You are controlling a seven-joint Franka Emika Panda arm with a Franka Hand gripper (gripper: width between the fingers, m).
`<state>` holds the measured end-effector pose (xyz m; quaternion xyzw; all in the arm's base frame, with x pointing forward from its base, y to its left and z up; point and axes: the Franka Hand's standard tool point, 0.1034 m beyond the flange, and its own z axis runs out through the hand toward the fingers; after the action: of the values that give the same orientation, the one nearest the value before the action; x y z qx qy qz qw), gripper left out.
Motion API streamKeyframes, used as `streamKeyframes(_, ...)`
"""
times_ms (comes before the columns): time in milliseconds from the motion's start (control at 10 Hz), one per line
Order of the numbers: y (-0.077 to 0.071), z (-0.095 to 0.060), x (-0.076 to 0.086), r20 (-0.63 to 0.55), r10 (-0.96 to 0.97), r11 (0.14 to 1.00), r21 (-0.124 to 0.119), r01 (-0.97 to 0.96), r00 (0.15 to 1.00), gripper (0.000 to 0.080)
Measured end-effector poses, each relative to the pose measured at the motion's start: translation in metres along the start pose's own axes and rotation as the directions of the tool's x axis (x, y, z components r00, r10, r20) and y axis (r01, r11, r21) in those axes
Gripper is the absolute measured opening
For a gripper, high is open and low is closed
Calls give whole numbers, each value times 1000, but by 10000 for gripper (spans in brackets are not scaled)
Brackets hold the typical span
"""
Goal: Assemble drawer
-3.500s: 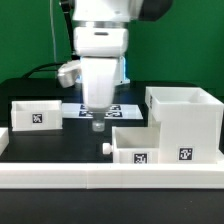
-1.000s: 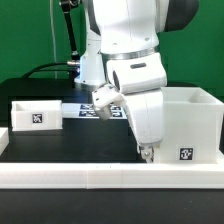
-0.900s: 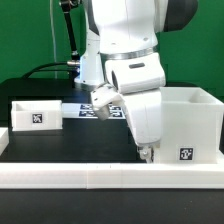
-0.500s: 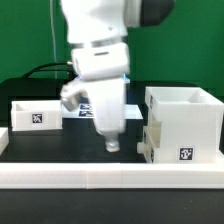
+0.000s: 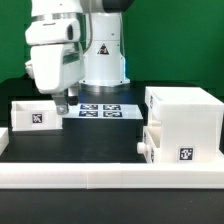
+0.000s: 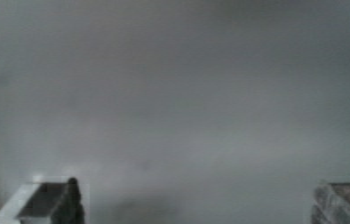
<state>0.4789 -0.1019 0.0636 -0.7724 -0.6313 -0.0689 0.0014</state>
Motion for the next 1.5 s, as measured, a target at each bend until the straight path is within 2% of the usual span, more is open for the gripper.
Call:
streamKeyframes(200, -8, -3, -15, 6, 15, 1000, 9, -15, 1000, 648)
streamKeyframes(400, -9, -2, -15, 7, 41, 999, 10, -41, 999, 648)
streamKeyframes(700, -9, -2, -16, 7, 240, 971, 8, -240, 971, 648)
streamKeyframes(800, -8, -2, -24, 3, 327, 945, -16, -326, 945, 648)
streamKeyframes(1000, -24, -4, -27, 0, 573, 819, -36, -572, 820, 648)
streamKeyframes(1100, -31, -4, -28, 2, 638, 769, -36, -638, 770, 648)
streamKeyframes(1500, -31, -3, -28, -7, 808, 588, -33, -808, 589, 648)
